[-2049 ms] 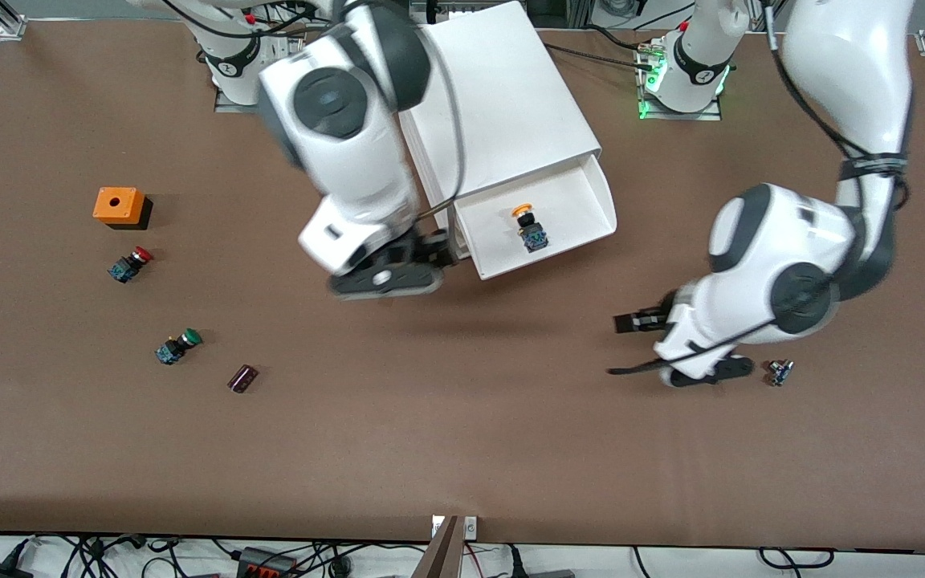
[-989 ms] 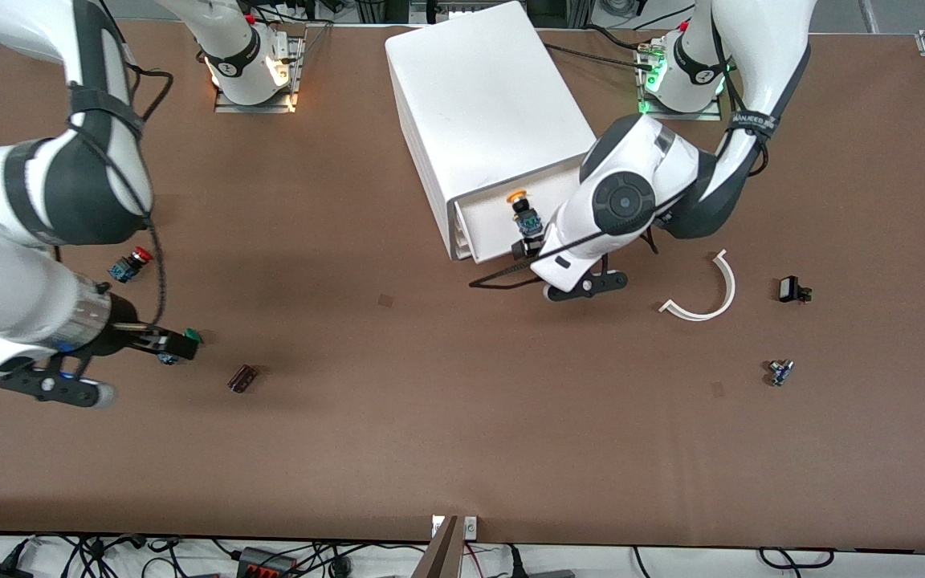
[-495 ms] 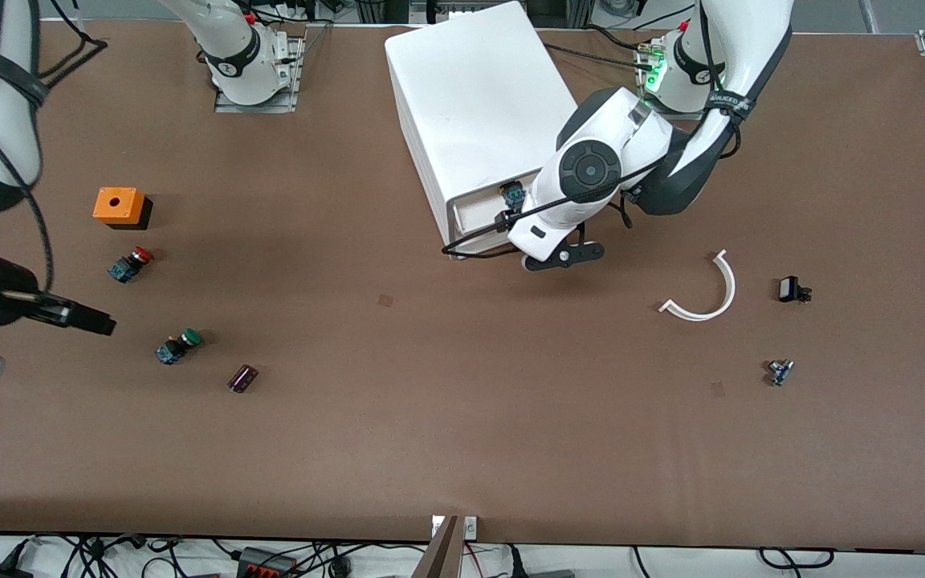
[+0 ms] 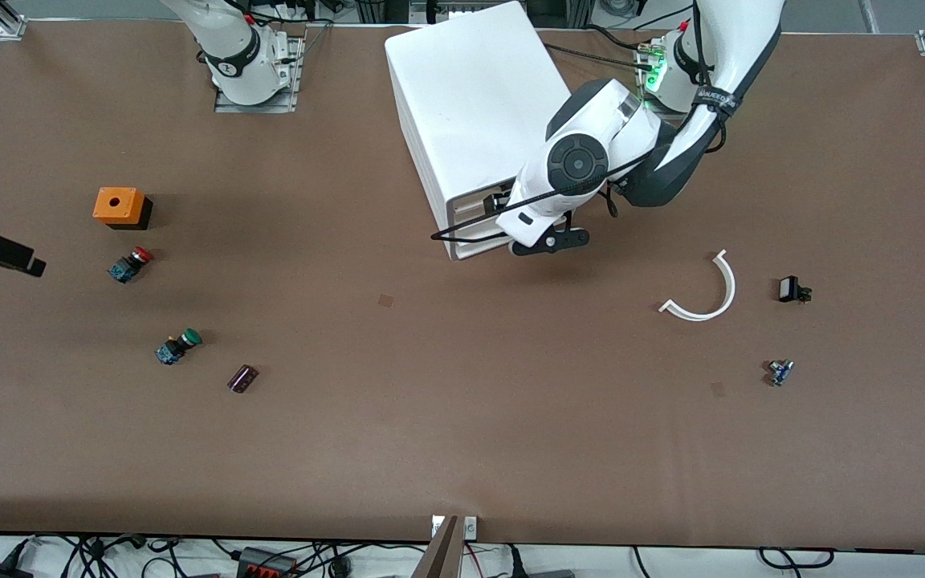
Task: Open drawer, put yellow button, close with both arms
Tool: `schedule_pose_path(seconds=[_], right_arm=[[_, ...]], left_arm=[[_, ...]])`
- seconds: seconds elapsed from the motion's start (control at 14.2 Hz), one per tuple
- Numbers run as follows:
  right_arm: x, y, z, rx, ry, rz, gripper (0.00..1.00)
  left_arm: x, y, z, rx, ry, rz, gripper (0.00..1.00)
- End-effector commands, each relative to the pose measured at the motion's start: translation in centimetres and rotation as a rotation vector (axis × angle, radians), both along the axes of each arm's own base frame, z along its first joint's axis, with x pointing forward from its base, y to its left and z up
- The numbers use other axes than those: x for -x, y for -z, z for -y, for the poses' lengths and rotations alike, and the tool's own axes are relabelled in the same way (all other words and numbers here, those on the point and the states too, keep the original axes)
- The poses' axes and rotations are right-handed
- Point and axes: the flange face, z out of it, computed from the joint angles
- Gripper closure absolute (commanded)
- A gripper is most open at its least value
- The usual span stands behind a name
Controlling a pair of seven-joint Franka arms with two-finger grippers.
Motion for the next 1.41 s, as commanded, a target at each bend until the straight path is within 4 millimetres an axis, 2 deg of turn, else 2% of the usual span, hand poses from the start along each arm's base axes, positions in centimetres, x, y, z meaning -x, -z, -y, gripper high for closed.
schedule_pose_path(seconds=[0.0, 0.28, 0.35, 0.49, 0.57, 0.64, 0.71, 0.85, 0.92, 0.99, 1.06, 1.27, 1.34], right_arm=[[1.5, -0.2, -0.6, 0.026, -0.037, -0.025, 0.0], [2.9, 1.1, -1.0, 0.035, -0.06, -0.008, 0.0], [3.9, 1.3, -1.0, 0.036, -0.061, 0.009, 0.0], [5.4, 1.8, -0.9, 0.033, -0.059, 0.024, 0.0], [5.6, 1.8, -1.0, 0.032, -0.059, 0.019, 0.0], [5.6, 1.8, -1.0, 0.034, -0.061, 0.017, 0.0], [5.6, 1.7, -1.0, 0.032, -0.061, 0.017, 0.0], [5.7, 1.6, -1.0, 0.031, -0.062, 0.011, 0.0], [5.7, 1.6, -0.9, 0.033, -0.063, 0.011, 0.0], [5.8, 1.7, -1.1, 0.032, -0.066, 0.003, 0.0], [5.9, 1.7, -1.1, 0.038, -0.07, -0.004, 0.0], [6.1, 1.2, -1.0, 0.062, -0.076, 0.002, 0.0], [6.1, 1.2, -1.0, 0.061, -0.074, 0.001, 0.0]], left_arm=[[1.2, -1.1, -0.2, 0.007, -0.007, -0.018, 0.0], [-1.1, -2.2, -2.3, 0.011, 0.003, 0.021, 0.0], [-2.6, -3.1, -3.8, -0.011, 0.051, 0.057, 0.0], [-5.7, -5.4, -7.6, -0.047, 0.132, 0.112, 0.0], [-7.2, -6.6, -9.7, -0.04, 0.161, 0.127, 0.0], [-8.9, -8.1, -12.6, -0.019, 0.198, 0.136, 0.0], [-9.9, -9.5, -14.9, -0.002, 0.245, 0.132, 0.0], [-12.1, -12.4, -20.9, -0.03, 0.312, 0.153, 0.0], [-12.9, -13.2, -23.5, -0.031, 0.326, 0.162, 0.0], [-13.5, -14.0, -25.7, -0.022, 0.342, 0.178, 0.0], [-13.6, -15.7, -27.7, -0.021, 0.361, 0.202, 0.0], [-12.7, -19.8, -32.6, -0.034, 0.424, 0.24, 0.0], [-11.6, -21.6, -32.7, -0.047, 0.453, 0.263, 0.0]])
